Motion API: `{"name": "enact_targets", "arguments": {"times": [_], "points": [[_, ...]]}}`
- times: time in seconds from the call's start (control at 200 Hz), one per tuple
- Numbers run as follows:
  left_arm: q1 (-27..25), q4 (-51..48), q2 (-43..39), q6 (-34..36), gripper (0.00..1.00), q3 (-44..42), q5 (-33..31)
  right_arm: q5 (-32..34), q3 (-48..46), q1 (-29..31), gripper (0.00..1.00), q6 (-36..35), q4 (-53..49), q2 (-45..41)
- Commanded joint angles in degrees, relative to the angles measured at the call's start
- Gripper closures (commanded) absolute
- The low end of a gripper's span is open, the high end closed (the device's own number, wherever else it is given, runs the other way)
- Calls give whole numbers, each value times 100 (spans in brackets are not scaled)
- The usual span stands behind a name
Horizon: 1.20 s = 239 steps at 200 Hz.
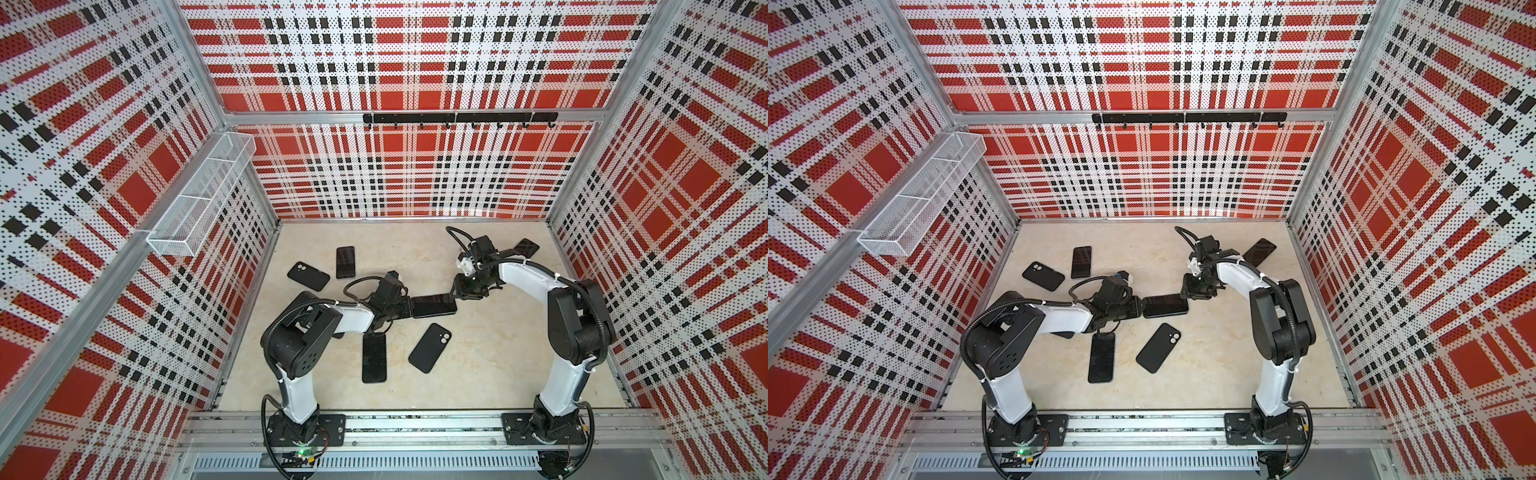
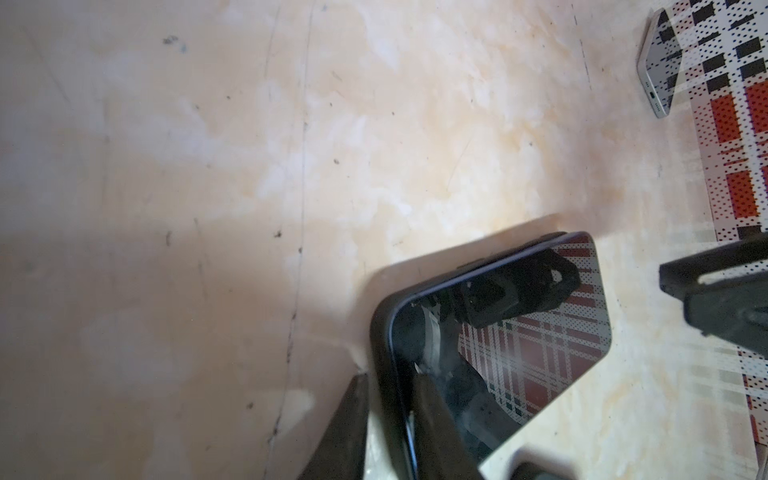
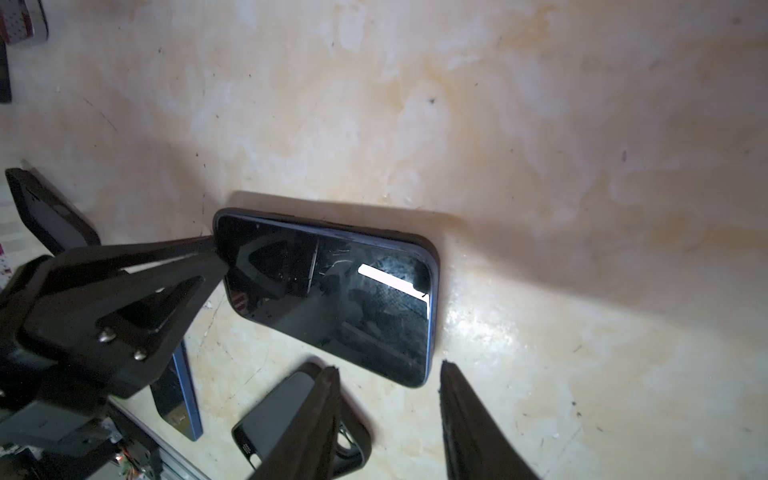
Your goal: Put the phone into the phone case
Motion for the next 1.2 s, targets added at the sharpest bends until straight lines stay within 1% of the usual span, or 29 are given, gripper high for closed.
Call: {"name": "enact_targets", "arguments": {"times": [0.0,0.095,0.251,0.386,0.481,0.536,0.626,0.747,0.937,1.192], "points": [[-71,-725,212,80,75,-49,98,-176,-55,-37,65,-201,-103,195],[-85,-735,189,80,75,-35,114,-141,-90,-36,67,-227,-92,274],[-109,-778,167,96,75,6,136,241,-131,-39,66,-239,-71,368],[-125,-793,169,107,75,7,152,41,-220,-36,68,-223,124,443],[-139,-805,170,98,75,2,149,-84,-262,-33,73,-213,171,515],[-132,-805,168,98,75,1,144,-94,-286,-25,79,-198,185,530],[-143,-823,132,98,74,3,151,-100,-317,-14,80,-170,205,485],[-157,-810,122,89,74,19,179,-96,-371,69,87,-150,184,482],[-185,-666,209,54,74,7,213,-283,-539,206,86,-108,171,596],[-185,-656,187,64,75,-12,238,-105,-749,392,87,-99,-21,800]]}}
